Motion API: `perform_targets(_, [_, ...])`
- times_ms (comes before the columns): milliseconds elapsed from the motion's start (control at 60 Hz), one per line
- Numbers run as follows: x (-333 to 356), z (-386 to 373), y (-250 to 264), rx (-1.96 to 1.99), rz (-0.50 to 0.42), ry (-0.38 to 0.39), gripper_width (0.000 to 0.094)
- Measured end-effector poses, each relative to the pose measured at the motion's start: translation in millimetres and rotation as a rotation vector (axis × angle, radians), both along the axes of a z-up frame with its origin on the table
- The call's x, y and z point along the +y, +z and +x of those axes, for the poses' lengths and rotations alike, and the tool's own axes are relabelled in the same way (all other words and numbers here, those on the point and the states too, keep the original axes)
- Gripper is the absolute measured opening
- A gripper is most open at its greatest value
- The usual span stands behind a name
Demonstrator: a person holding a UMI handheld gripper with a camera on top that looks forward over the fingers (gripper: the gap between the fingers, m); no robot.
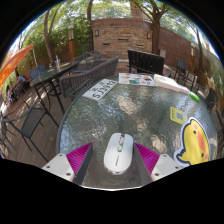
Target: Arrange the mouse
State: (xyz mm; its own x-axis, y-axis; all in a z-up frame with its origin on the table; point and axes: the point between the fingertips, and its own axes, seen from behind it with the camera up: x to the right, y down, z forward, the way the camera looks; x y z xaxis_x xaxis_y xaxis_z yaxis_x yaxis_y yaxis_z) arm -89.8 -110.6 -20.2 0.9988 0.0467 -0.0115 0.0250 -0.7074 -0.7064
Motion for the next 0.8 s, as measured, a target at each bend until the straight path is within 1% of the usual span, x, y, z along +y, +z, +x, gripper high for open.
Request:
perform_targets(50, [2.9,0.6,-0.6,-0.023,0.001,0.003,0.0793])
perform_targets(100, [3.0,-2.4,-0.9,-0.019,0.000,0.013,0.0725])
perform_targets(133, [2.5,-2.7,-0.4,-0.017,0.002,0.012,0.0644])
perform_targets(183, [2.3,-2.2,0.3,-0.023,0.004,0.016,0.0490])
perform_targets(250, [2.1,-2.5,-0.5,-0.034,0.002,0.034,0.0471])
perform_targets(333, [1.8,-2.3,0.8,-0.035,-0.005,0.038,0.0406])
perform_targets(383, [-0.3,-4.9,1.1,-0.035,-0.010,0.062,0.0373])
perform_targets(467, [1.7,-9.0,20.9,-0.019,0.027,0.100,0.0351])
perform_targets(550, [6.8,-16.0,62.1,0.015,0.093,0.152,0.0351])
perform_targets(600, [8.6,-11.0,101.8,0.062,0.160,0.152,0.0356])
perform_targets(650, [11.6,-5.9,146.1,0.102,0.230,0.178,0.0352])
perform_targets(767, [16.5,44.4,245.9,0.152,0.394,0.179,0.0346])
perform_targets(800, [24.8,67.6,258.3,0.147,0.417,0.166,0.0346])
